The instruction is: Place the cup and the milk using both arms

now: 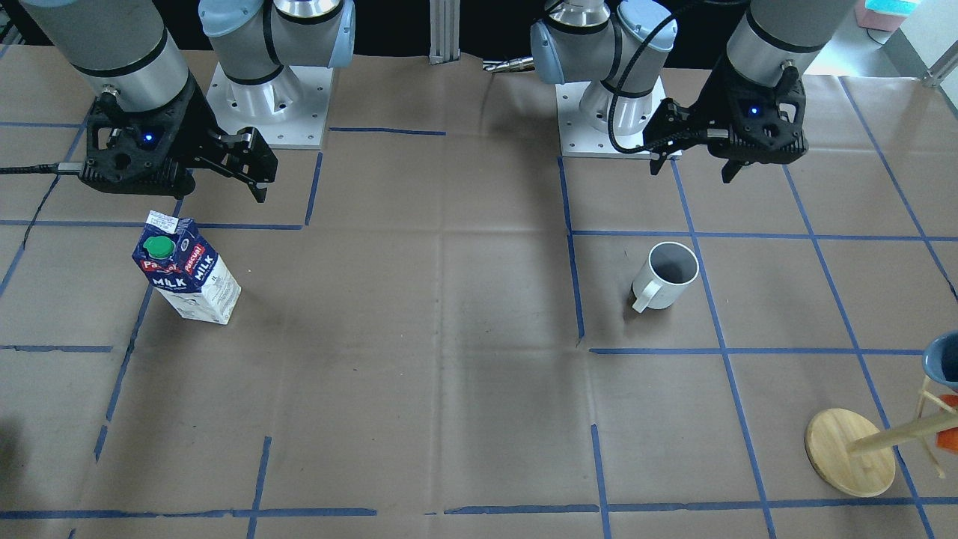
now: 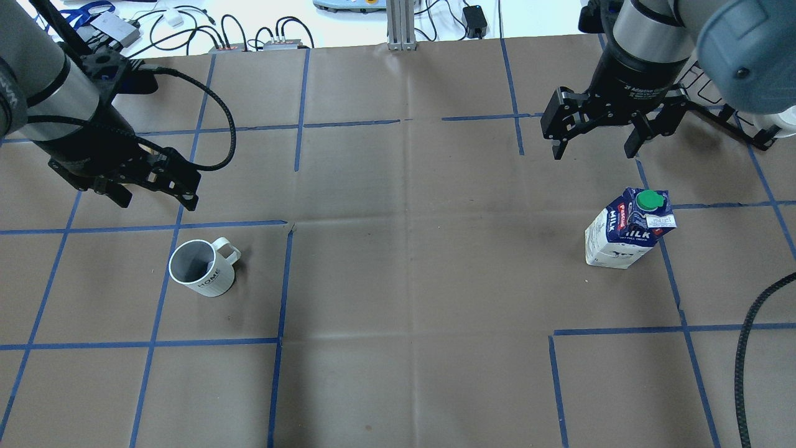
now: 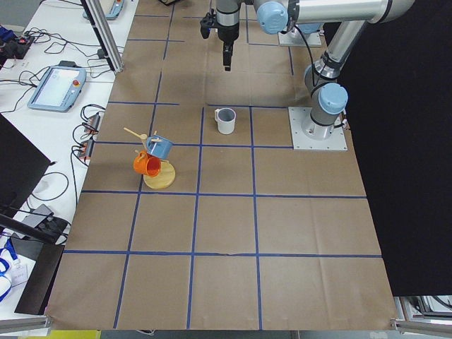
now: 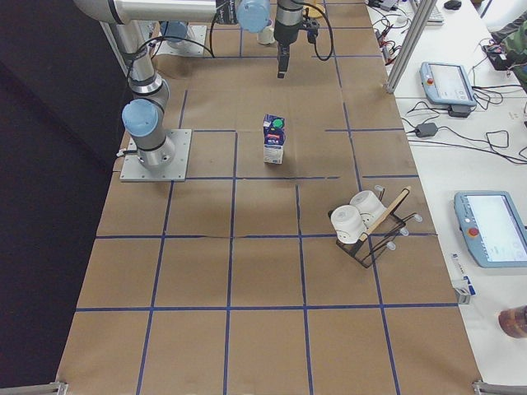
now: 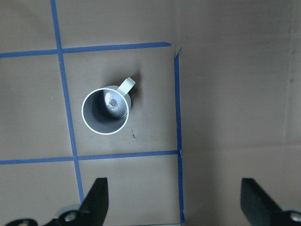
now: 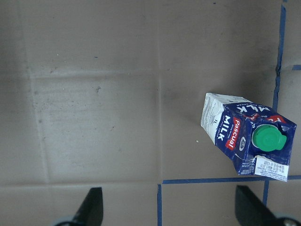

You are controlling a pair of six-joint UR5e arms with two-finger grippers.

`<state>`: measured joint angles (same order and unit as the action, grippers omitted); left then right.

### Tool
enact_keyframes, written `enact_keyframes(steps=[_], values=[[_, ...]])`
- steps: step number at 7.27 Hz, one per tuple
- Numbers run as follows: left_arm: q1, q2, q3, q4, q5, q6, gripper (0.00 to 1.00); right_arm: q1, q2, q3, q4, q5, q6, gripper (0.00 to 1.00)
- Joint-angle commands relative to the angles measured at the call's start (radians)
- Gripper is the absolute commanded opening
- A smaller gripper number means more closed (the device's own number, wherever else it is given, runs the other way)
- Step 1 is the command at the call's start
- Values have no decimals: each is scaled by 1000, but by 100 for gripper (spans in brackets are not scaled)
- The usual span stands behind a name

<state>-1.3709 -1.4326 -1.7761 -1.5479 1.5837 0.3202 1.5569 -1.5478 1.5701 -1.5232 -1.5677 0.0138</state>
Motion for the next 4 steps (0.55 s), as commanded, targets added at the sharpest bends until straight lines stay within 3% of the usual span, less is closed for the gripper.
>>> enact_keyframes(steps=[1,3,4], values=[[149,1,-177,153,15,124,100,-1,0,-1,0,0,0,100],[187,-84,-314,425,15,169,100,-1,2,1,0,0,0,100],[187,-127,-318,454,15,189,100,-1,2,1,0,0,0,100]])
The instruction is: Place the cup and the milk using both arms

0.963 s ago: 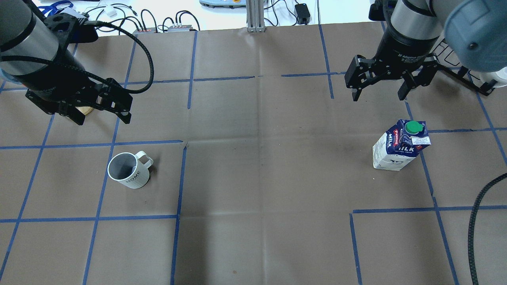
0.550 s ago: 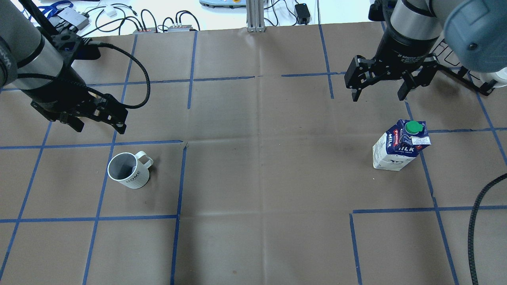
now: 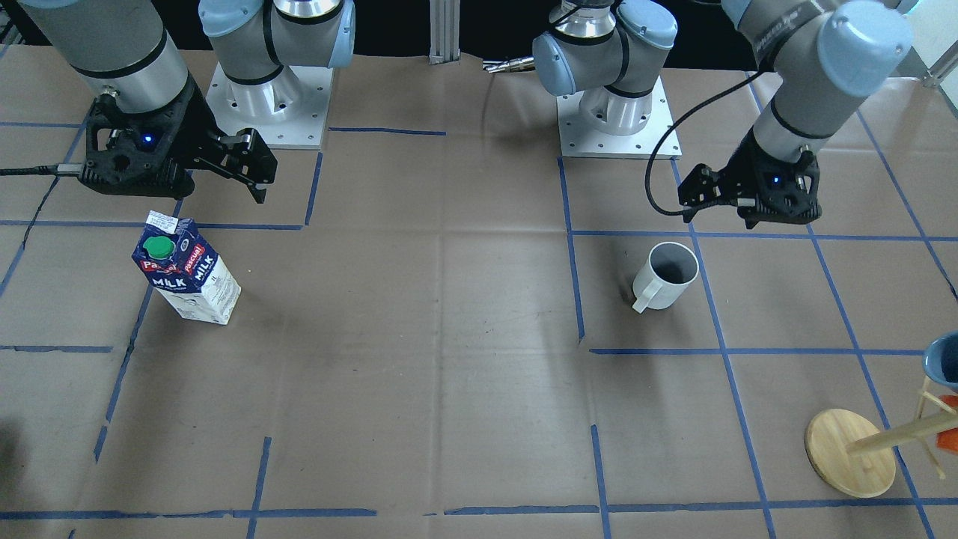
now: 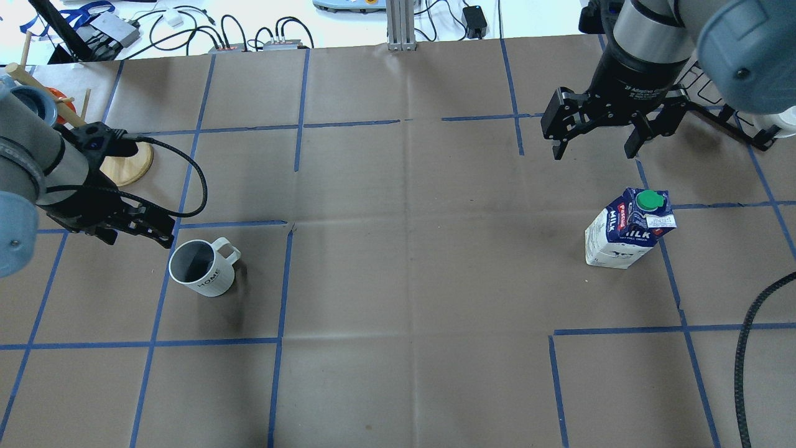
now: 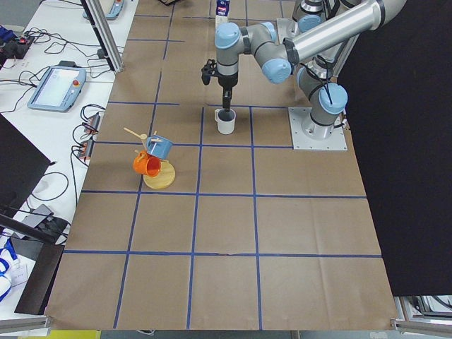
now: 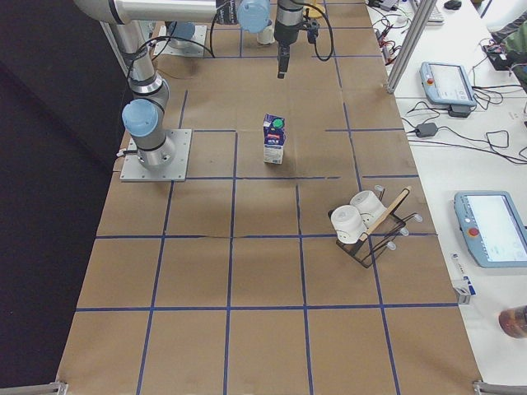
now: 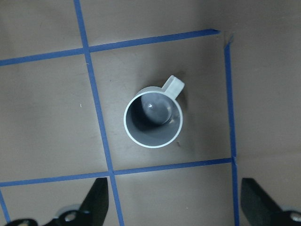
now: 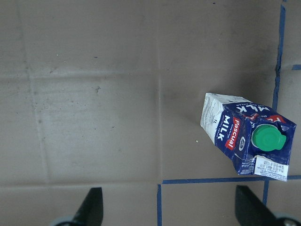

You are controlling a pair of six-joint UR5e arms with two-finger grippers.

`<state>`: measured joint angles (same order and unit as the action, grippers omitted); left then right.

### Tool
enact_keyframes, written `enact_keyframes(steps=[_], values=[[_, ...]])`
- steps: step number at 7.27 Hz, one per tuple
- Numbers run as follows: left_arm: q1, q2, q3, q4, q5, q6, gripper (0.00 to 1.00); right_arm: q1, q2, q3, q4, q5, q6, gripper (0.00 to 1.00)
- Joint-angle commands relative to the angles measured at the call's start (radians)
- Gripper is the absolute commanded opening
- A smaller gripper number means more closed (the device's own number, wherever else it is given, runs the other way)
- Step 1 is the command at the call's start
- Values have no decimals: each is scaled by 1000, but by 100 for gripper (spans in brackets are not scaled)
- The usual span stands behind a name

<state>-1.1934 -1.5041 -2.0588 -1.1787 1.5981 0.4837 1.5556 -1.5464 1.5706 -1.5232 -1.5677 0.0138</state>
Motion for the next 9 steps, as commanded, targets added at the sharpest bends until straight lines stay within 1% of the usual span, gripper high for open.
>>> enact_keyframes(steps=[1,5,6,7,8,9], values=[[9,-80,-37,85,0,27,100,0,0,0,0,0,0,100],[9,-151,-38,88,-3,24,99,1,0,0,0,0,0,100],[9,-178,-38,112,-4,21,99,1,0,0,0,0,0,100],[9,-198,-38,117,-7,18,87,1,0,0,0,0,0,100],[9,-208,-37,117,-3,13,48,1,0,0,0,0,0,100],[9,-212,-34,116,-6,-37,0,1,-1,0,0,0,0,100]])
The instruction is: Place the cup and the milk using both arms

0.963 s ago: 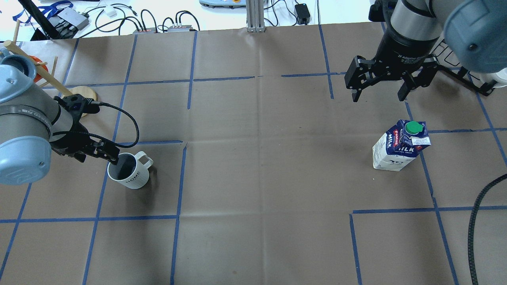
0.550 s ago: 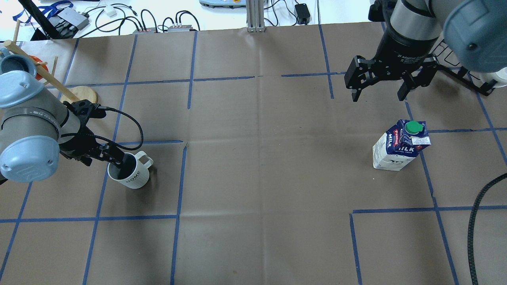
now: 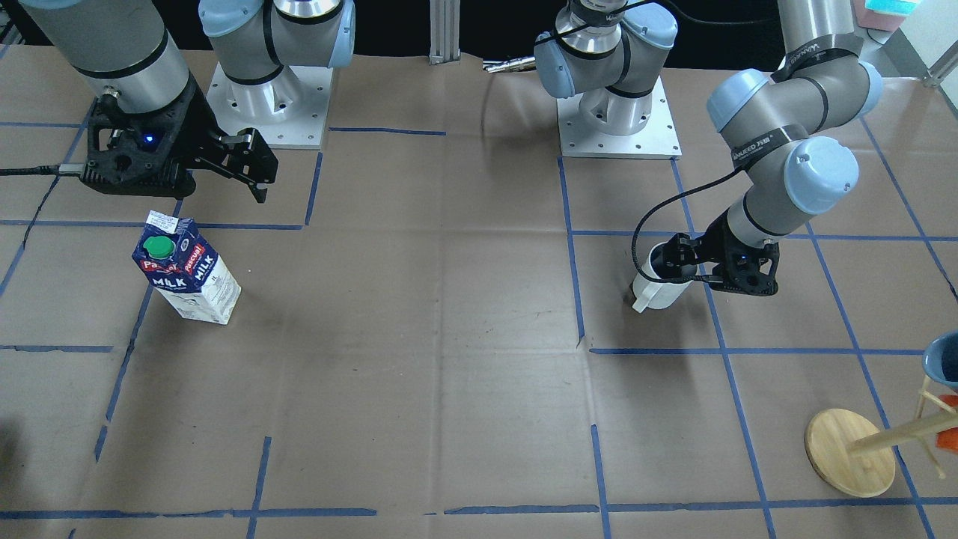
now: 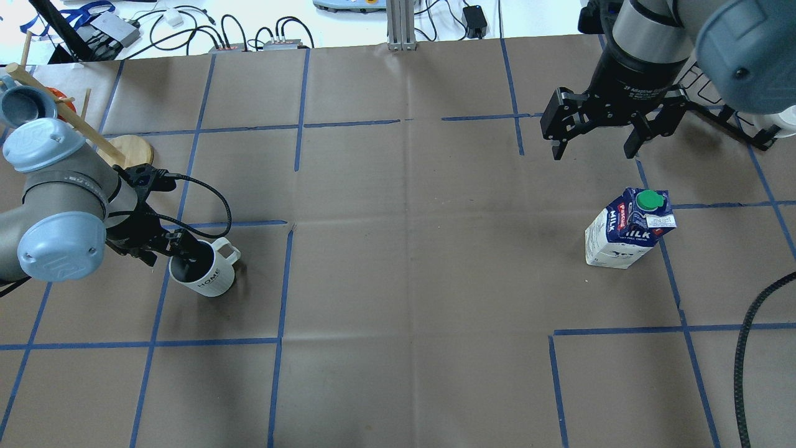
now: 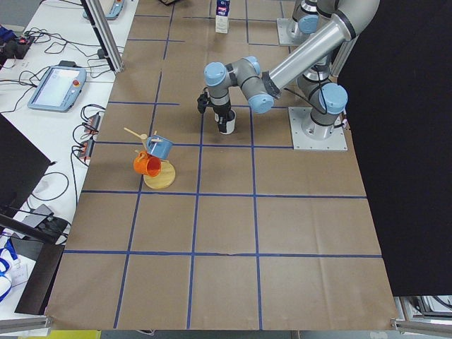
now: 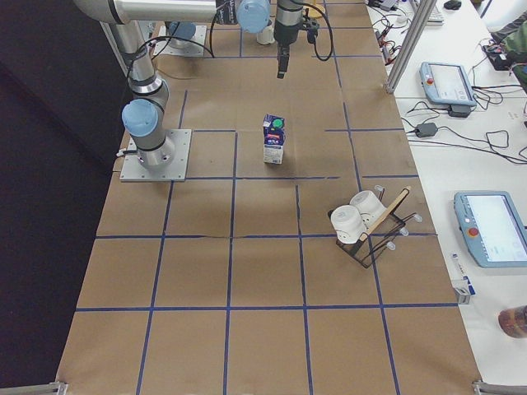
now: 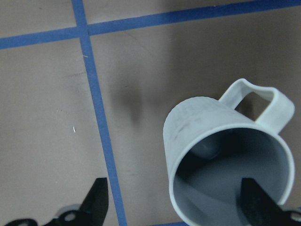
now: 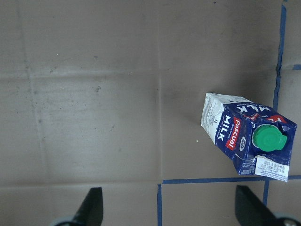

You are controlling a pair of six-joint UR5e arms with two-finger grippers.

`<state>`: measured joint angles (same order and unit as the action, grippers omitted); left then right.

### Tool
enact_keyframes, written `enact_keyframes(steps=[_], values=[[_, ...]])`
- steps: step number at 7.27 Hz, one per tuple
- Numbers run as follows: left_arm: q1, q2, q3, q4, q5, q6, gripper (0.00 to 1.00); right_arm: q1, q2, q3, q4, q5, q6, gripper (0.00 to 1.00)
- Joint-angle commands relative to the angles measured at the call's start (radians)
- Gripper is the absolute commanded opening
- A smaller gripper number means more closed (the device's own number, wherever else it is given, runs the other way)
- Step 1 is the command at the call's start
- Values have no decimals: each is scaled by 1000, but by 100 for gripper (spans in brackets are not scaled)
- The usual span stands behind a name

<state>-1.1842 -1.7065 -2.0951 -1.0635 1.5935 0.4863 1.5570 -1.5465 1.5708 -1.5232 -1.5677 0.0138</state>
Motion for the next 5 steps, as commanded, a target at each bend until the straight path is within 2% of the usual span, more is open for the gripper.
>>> enact_keyframes(steps=[1,3,5], values=[[0,-10,3,2,-3,-52,0,0,0,0,0,0,0,100],[-12,5,13,8,-7,-70,0,0,-1,0,0,2,0,100],[-76,4,105,22,-47,-211,0,-2,-1,0,0,2,0,100]])
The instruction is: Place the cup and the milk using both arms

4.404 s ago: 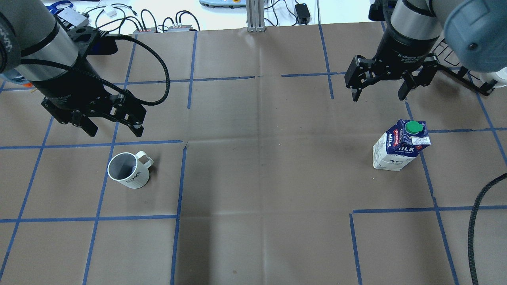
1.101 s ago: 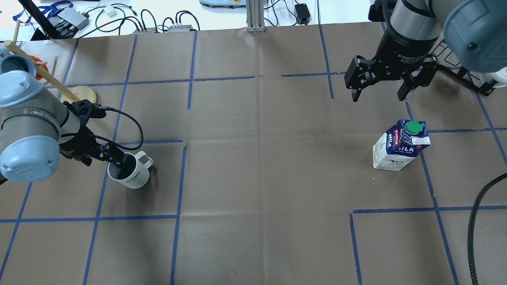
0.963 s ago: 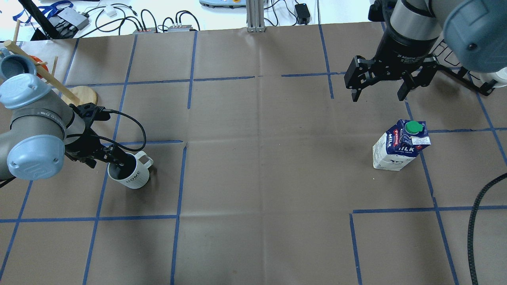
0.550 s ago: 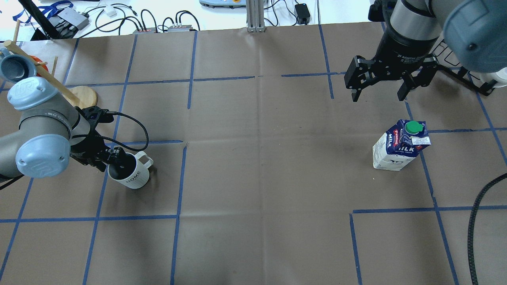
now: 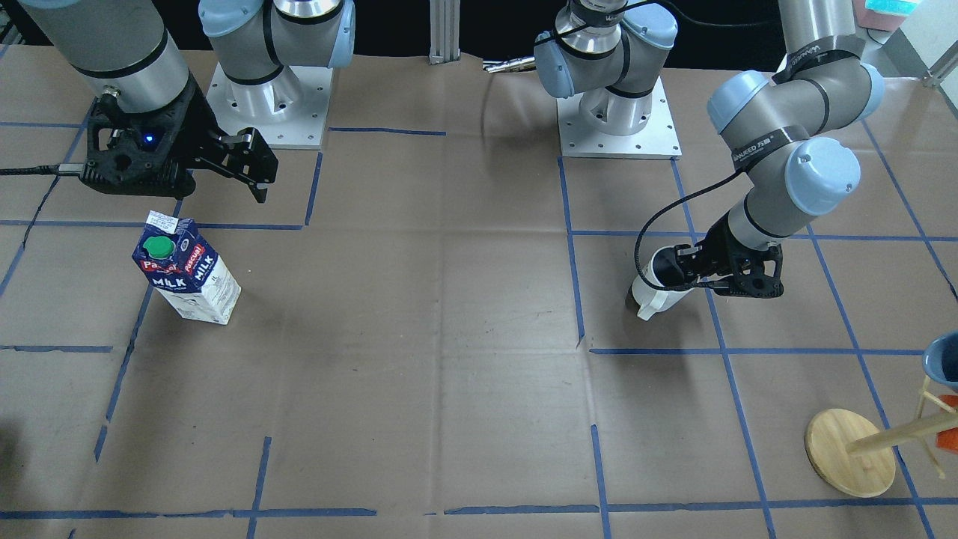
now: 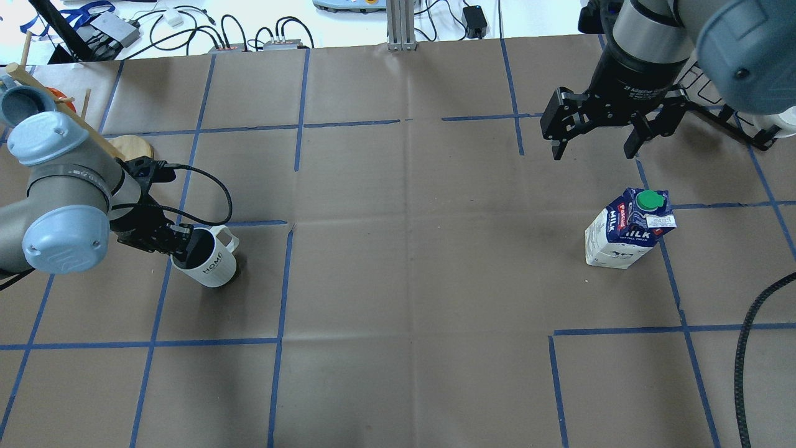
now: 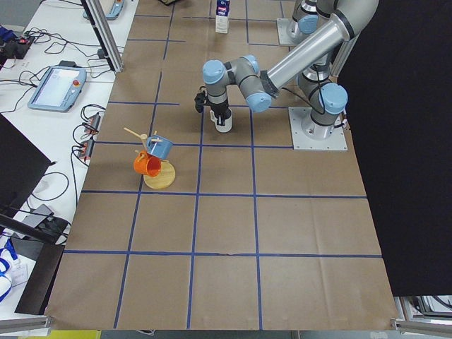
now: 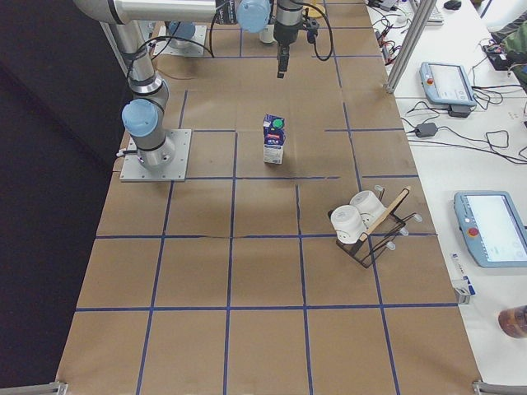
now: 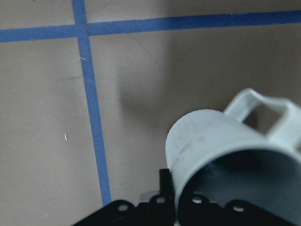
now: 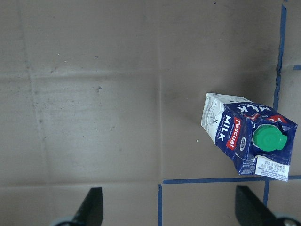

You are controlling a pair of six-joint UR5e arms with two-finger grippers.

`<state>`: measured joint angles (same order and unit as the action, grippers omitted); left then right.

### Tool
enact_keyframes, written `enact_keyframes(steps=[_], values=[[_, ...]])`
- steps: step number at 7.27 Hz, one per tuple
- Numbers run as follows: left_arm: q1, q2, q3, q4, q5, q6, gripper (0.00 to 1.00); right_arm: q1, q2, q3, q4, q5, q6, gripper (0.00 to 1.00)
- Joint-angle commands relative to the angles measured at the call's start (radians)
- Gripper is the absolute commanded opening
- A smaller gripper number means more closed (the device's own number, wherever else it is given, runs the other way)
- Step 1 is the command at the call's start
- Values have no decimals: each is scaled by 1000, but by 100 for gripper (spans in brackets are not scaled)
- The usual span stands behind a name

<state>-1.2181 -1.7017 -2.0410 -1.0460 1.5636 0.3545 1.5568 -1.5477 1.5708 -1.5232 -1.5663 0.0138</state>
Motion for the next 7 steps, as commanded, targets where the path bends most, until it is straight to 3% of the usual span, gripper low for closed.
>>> enact_keyframes(steps=[1,3,7], values=[[-114,-19,108,-3,-11,-177,0,0,0,0,0,-1,0,100],[-252,-135,255,-8,-20,-335,0,0,0,0,0,0,0,100],[-454,-456,683,-121,-20,-593,0,0,0,0,0,-1,0,100]])
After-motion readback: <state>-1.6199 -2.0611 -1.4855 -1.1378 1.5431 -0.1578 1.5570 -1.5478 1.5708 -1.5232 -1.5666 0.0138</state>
